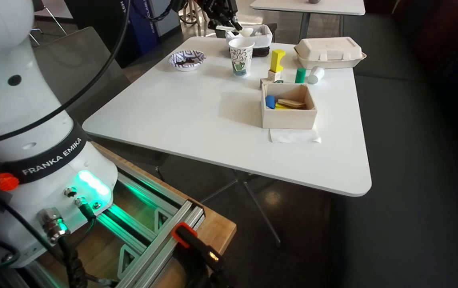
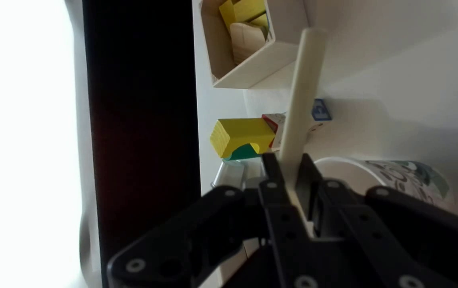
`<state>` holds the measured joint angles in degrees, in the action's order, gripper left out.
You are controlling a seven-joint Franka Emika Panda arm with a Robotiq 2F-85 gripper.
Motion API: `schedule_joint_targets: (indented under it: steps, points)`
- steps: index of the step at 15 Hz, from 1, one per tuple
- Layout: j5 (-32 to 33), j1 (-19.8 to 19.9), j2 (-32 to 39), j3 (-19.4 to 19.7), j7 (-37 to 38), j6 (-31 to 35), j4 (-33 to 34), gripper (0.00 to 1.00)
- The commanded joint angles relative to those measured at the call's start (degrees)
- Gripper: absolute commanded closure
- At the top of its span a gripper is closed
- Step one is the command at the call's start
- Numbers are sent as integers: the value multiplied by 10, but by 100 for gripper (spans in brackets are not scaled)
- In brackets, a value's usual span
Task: Pick up the spoon and scoop some of the contents from the bowl and pour them in the cup
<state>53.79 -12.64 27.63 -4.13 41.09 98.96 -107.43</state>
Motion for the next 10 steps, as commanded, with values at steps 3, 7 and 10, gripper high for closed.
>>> schedule_joint_targets:
  steps: [3,7,10]
  points:
    - [-13,-6,-21,-10,-3,2,9,96]
    - [-64,10,-102,-38,-43,55,-36,96]
    - [-113,14,-144,-47,-96,113,-68,96]
